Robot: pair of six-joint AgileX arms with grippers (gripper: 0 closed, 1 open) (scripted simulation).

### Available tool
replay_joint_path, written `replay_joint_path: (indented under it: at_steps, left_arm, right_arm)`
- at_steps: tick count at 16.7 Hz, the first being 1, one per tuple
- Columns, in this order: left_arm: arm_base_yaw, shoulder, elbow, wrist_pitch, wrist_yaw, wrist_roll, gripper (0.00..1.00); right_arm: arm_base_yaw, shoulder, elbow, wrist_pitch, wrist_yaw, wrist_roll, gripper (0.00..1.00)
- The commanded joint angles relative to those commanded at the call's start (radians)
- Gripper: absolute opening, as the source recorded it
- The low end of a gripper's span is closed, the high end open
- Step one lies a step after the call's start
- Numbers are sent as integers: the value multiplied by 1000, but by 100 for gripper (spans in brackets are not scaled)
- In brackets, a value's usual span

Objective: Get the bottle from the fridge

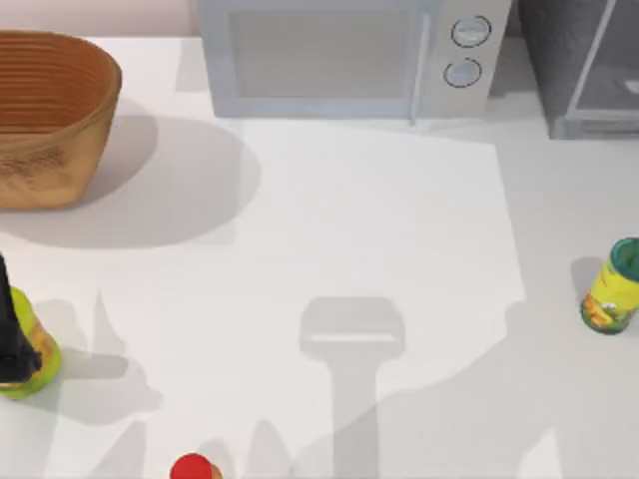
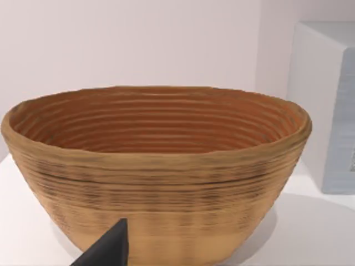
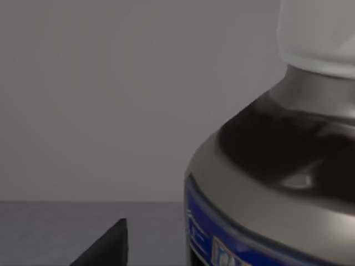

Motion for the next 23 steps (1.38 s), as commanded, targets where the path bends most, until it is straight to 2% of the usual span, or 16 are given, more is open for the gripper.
replay_joint_path:
  at_steps: [13, 23]
  left_arm:
    - [0, 0, 0, 0, 0, 0, 100]
    - [0, 0, 0, 0, 0, 0, 100]
  right_arm:
    - [0, 0, 0, 0, 0, 0, 2]
    - [-3, -5, 1, -4, 0, 2, 0]
